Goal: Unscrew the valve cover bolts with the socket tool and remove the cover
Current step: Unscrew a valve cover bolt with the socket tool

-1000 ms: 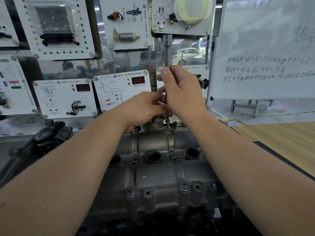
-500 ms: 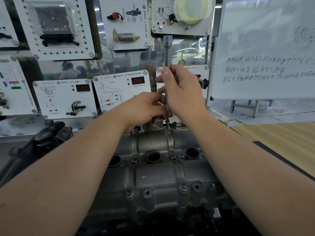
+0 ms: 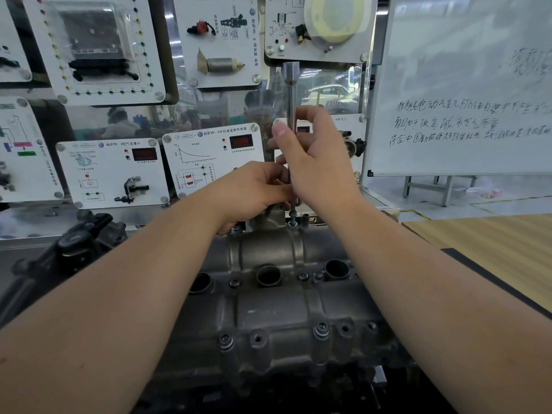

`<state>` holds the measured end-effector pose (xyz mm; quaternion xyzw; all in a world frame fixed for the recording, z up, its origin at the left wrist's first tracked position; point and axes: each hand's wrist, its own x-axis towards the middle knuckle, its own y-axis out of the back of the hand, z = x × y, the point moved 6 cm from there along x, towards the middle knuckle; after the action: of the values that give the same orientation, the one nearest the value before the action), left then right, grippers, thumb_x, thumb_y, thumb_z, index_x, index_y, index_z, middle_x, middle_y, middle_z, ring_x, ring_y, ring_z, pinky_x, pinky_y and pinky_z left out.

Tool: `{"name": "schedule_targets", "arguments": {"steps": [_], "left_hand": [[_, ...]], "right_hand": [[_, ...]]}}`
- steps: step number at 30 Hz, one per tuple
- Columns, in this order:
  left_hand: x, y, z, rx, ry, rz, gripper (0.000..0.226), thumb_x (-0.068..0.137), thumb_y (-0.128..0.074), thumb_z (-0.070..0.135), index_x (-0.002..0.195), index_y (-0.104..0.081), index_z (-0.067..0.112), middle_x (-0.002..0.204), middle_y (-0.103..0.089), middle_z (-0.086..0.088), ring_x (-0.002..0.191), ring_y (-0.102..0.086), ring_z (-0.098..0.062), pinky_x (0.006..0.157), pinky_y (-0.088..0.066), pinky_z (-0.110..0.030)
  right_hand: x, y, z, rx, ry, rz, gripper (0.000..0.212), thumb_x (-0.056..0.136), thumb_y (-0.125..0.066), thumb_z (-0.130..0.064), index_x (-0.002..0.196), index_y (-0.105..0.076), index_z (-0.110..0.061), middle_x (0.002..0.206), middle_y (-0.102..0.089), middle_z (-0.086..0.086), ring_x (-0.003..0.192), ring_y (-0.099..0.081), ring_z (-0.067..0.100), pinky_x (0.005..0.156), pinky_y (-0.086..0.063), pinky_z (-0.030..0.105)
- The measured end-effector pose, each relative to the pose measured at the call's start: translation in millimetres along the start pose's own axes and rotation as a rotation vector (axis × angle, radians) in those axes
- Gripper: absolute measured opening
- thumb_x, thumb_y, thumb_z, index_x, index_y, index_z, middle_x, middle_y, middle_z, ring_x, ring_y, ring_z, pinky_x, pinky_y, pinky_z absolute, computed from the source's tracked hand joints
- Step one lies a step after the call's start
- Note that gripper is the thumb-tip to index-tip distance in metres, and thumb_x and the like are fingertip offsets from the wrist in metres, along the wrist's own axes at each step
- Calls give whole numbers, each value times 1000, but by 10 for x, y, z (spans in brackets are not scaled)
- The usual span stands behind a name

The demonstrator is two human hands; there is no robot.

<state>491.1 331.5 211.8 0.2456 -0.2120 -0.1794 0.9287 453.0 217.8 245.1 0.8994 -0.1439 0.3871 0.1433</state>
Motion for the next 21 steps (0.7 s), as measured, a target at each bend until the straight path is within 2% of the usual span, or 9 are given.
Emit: {"name": "schedule_targets", "arguments": {"steps": [3, 6, 9, 13, 15, 17, 19, 21], "left_hand": [[-7, -3, 7, 3, 4, 3, 29, 95, -69, 9, 119, -65, -5, 110, -74, -23, 116, -63, -45, 110, -44, -60], [-15, 4, -4, -8, 24, 0, 24, 96, -68, 11, 118, -69, 0, 111, -75, -21, 118, -63, -40, 110, -45, -50], [-22, 1, -1, -23, 20, -9, 19, 100, -65, 11, 114, -71, 1, 112, -74, -23, 116, -65, -38, 109, -48, -47], [-11, 9, 7, -7, 4, 3, 20, 99, -66, 12, 114, -70, 0, 109, -75, -22, 113, -67, -41, 107, -48, -55], [-5, 10, 9, 10, 4, 8, 22, 96, -68, 10, 115, -68, -1, 107, -75, -21, 113, -66, -44, 107, -47, -59], [-6, 11, 10, 18, 6, 15, 24, 95, -69, 10, 116, -67, -2, 106, -75, -21, 113, -65, -45, 107, -47, -59], [-8, 11, 0, 8, 19, 10, 23, 95, -69, 10, 116, -69, 1, 108, -76, -19, 113, -67, -40, 106, -50, -51], [-14, 5, -7, -13, 30, -4, 18, 97, -66, 9, 114, -72, 5, 109, -76, -18, 113, -68, -33, 102, -53, -40]], "right_hand": [[-11, 9, -38, -25, 32, 4, 12, 103, -56, -33, 111, -57, -24, 92, -75, -8, 83, -70, 11, 82, -58, 46], [-11, -1, -44, -68, 39, 0, 15, 107, -48, -28, 104, -61, -21, 88, -71, -15, 74, -67, 6, 75, -57, 34], [2, -2, -26, -87, 12, 3, 20, 109, -42, -28, 102, -60, -23, 89, -71, -14, 73, -65, 5, 67, -55, 30], [5, -2, -13, 6, -13, 3, 12, 105, -52, -36, 107, -59, -27, 91, -74, -8, 78, -69, 9, 76, -59, 40], [3, 5, -9, 26, 1, 8, 7, 101, -58, -38, 103, -52, -36, 90, -75, -6, 81, -71, 10, 80, -60, 45], [3, 15, -11, 20, 16, 26, 9, 102, -57, -34, 98, -51, -39, 86, -75, -10, 76, -71, 7, 78, -60, 44], [0, 14, -29, -14, 27, 29, 7, 104, -54, -32, 97, -56, -34, 85, -73, -14, 73, -69, 5, 76, -60, 43], [2, 3, -36, -45, 25, 21, 15, 106, -50, -31, 96, -60, -26, 86, -72, -15, 71, -68, 5, 74, -60, 42]]}}
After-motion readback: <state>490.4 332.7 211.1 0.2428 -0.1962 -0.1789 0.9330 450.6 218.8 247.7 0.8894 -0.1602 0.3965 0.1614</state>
